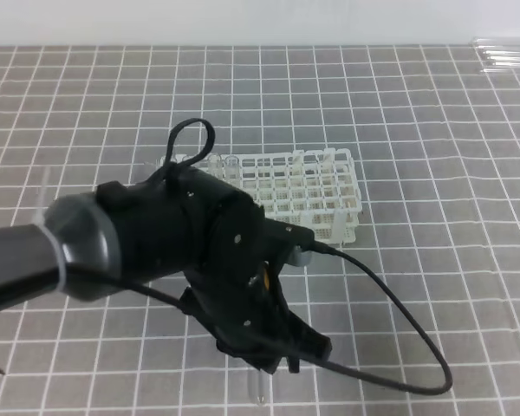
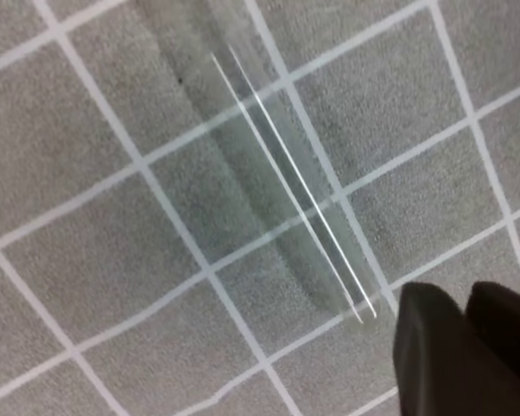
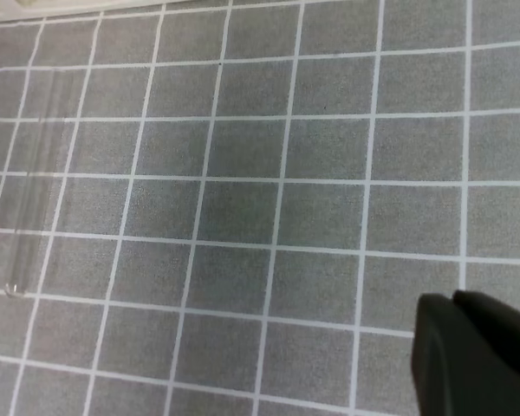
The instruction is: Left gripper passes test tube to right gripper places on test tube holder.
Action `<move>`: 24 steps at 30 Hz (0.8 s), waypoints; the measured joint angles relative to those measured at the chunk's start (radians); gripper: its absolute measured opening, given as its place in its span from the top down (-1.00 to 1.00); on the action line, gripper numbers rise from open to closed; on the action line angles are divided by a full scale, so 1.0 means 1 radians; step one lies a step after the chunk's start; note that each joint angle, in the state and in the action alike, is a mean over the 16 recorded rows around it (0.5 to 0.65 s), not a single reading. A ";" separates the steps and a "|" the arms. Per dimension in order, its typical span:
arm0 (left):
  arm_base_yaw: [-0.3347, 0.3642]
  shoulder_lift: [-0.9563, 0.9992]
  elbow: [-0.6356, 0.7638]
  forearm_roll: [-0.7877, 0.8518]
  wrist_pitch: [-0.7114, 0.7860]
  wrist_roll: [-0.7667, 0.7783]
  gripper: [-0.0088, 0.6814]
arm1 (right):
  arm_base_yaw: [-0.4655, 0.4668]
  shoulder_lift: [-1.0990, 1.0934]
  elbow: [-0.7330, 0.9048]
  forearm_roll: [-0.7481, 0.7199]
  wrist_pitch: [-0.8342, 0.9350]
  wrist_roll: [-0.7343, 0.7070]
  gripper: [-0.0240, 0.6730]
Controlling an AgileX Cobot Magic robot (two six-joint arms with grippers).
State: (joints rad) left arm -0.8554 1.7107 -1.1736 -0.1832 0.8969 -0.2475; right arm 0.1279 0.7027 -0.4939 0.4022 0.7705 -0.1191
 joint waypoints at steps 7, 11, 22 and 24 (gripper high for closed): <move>-0.001 0.038 -0.025 0.012 0.019 -0.033 0.21 | 0.000 0.000 0.000 0.002 0.004 0.000 0.97; -0.001 0.060 -0.033 0.020 0.019 -0.068 -0.05 | 0.000 0.000 0.000 0.004 0.004 0.000 0.97; -0.001 0.129 -0.042 0.050 0.019 -0.136 -0.27 | 0.000 0.000 0.000 0.011 0.004 0.000 0.97; -0.001 0.143 -0.045 0.056 0.022 -0.140 -0.26 | 0.000 0.000 0.000 0.013 0.003 0.000 0.97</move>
State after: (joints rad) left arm -0.8568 1.8537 -1.2188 -0.1270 0.9192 -0.3879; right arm 0.1279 0.7027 -0.4940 0.4152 0.7737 -0.1191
